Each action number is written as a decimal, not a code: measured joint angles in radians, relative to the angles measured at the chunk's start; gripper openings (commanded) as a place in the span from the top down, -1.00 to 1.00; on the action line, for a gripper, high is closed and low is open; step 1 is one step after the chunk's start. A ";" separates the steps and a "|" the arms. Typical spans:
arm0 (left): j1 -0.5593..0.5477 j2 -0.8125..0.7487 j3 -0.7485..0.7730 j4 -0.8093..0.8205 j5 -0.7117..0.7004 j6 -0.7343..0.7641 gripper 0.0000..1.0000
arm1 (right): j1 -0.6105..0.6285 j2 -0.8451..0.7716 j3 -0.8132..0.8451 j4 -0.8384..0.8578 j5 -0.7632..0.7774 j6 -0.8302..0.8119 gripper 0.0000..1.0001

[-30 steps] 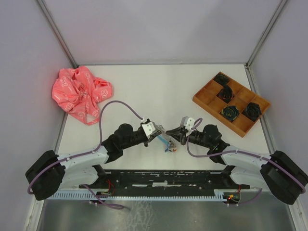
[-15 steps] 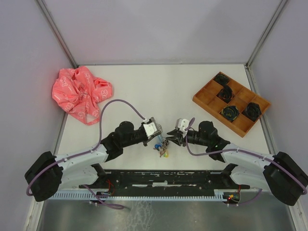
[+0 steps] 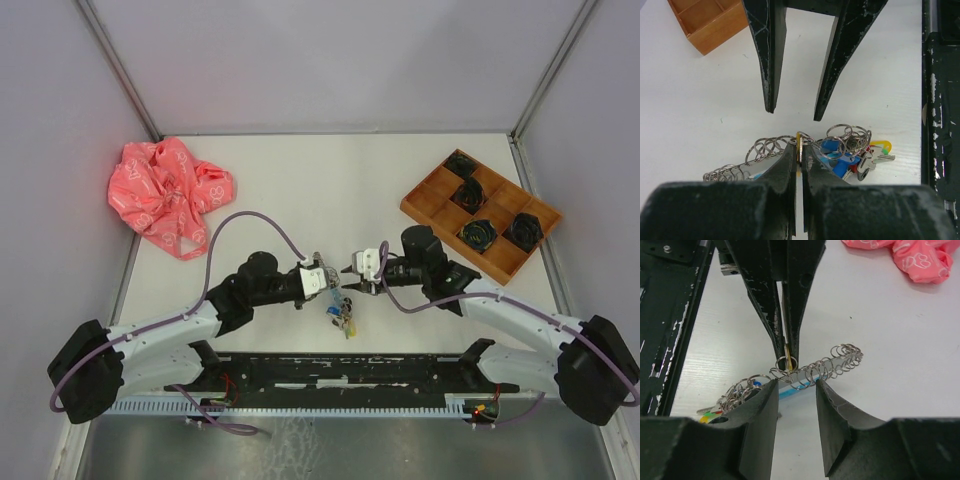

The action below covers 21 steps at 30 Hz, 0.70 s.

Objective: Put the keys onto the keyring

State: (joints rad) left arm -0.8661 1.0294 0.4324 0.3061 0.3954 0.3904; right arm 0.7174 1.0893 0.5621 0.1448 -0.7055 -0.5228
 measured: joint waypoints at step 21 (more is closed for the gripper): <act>0.000 -0.006 0.001 -0.039 0.086 0.036 0.95 | -0.007 0.192 0.169 -0.292 -0.229 -0.285 0.35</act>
State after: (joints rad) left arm -0.8661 1.0233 0.4332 0.2672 0.4816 0.4267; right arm 0.7105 1.2812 0.7315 -0.1474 -0.9340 -0.8074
